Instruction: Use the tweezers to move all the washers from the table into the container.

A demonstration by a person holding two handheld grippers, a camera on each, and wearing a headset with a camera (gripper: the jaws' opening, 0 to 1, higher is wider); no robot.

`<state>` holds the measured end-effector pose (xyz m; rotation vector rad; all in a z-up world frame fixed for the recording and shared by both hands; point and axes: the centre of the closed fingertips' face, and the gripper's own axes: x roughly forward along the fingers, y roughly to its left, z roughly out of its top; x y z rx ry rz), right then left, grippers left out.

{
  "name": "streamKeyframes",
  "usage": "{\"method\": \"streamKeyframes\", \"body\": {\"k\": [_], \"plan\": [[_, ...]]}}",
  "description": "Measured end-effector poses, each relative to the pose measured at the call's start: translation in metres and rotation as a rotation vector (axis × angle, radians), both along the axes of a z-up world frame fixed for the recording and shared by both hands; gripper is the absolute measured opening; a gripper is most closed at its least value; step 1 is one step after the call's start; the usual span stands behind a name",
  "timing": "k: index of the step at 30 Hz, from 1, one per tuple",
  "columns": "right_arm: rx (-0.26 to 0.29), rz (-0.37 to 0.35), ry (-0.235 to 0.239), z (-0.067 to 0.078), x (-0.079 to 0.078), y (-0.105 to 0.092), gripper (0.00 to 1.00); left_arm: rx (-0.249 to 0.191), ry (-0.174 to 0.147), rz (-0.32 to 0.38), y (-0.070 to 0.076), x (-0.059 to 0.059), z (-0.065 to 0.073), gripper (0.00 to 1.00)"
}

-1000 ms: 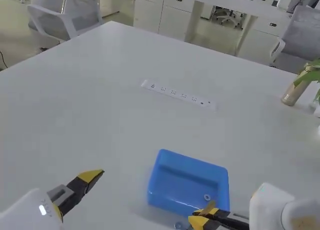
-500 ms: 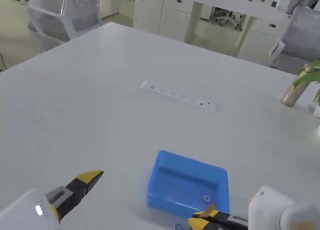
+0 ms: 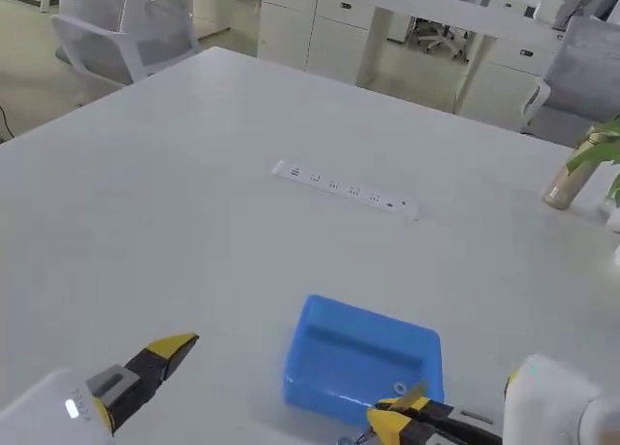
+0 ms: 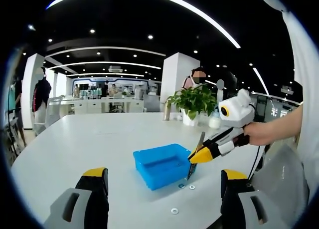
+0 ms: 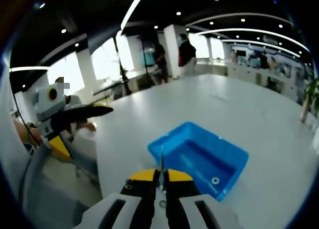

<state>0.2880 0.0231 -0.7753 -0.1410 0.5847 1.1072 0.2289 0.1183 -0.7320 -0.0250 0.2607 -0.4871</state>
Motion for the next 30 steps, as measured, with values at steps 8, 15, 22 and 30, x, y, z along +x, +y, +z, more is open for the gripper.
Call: {"method": "streamKeyframes", "body": {"k": [8,15,22,30], "plan": [[0.039,-0.006,-0.033,0.031,0.002,0.0,0.02,-0.004,-0.003,0.004,0.001,0.001,0.001,0.96],[0.06,-0.047,-0.057,0.047,0.02,-0.005,0.02,-0.003,-0.004,0.006,0.002,0.0,0.001,0.96],[0.051,-0.101,-0.055,0.044,0.044,-0.013,0.02,-0.002,-0.003,0.009,0.003,0.0,0.001,0.96],[0.007,-0.122,-0.036,0.029,0.056,-0.015,0.03,-0.002,-0.001,0.009,0.003,0.0,0.0,0.95]]}}
